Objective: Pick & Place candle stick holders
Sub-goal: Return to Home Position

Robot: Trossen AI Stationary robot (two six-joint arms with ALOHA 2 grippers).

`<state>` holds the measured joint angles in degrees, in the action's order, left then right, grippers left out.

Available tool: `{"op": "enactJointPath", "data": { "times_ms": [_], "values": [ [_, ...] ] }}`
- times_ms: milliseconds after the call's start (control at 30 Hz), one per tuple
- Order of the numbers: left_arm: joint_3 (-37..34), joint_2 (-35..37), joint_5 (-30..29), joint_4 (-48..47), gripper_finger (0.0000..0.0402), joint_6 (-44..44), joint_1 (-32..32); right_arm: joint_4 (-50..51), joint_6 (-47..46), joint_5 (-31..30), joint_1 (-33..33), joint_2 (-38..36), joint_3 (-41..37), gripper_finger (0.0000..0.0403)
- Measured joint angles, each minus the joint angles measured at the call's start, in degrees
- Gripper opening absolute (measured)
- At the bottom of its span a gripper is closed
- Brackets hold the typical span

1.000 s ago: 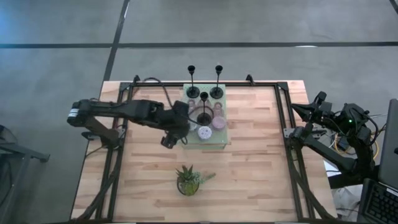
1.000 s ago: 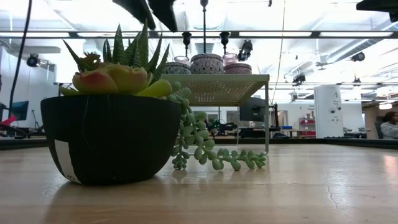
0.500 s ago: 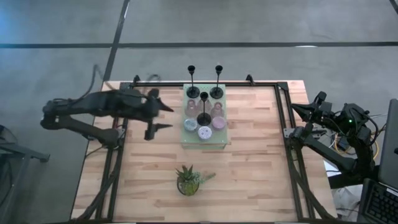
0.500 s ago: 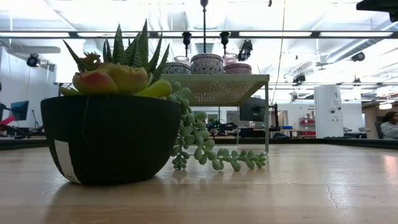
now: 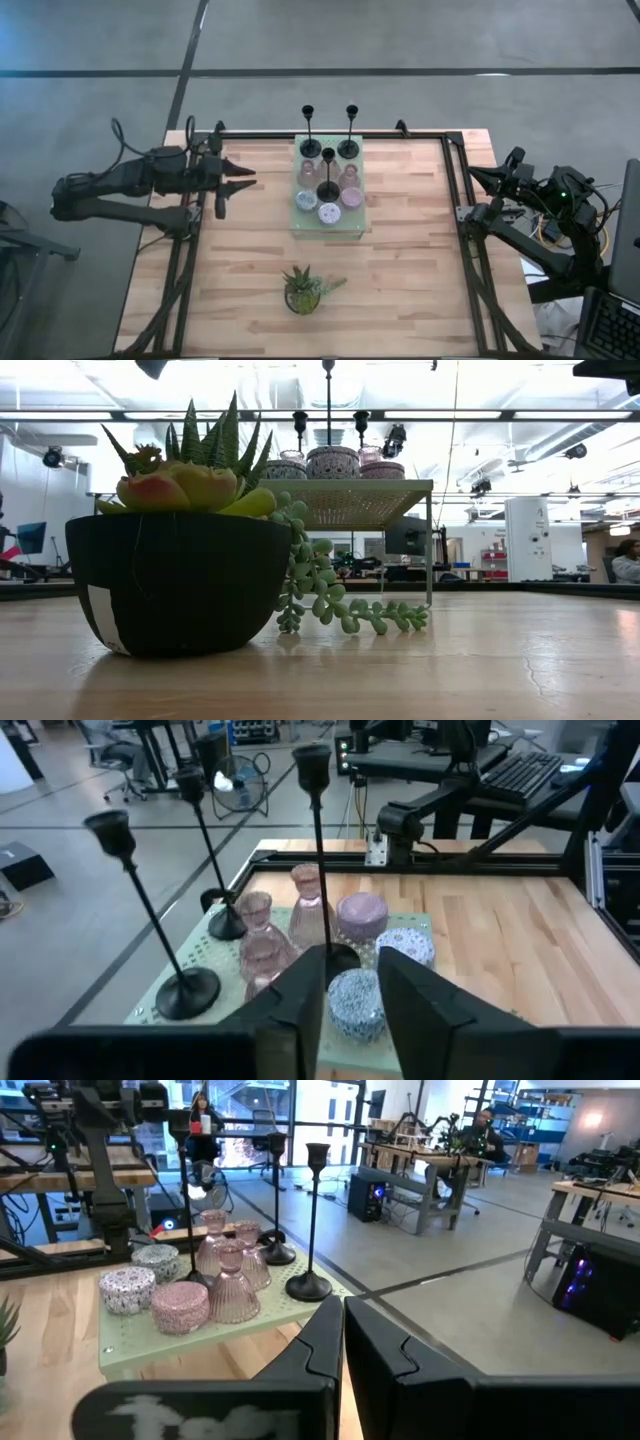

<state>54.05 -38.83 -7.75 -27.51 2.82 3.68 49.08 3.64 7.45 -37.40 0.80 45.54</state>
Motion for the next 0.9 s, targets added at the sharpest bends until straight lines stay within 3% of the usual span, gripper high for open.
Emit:
{"op": "enactJointPath", "data": {
  "times_ms": [333, 467, 900],
  "values": [
    [-3.5, 4.6, 0.4, -2.7, 0.0010, -3.0, 0.0, 0.0, 0.0, 0.0, 0.0, 0.0, 0.0, 0.0008],
    [-6.1, 7.8, 2.0, -1.1, 0.0004, -2.6, -0.2, 0.0, 0.0, 0.0, 0.0, 0.0, 0.0, 0.0008],
    [-32.5, 29.6, 5.7, 20.1, 0.0001, 0.2, -2.1, 0.0, 0.0, 0.0, 0.0, 0.0, 0.0, 0.0008]
  ]
}}
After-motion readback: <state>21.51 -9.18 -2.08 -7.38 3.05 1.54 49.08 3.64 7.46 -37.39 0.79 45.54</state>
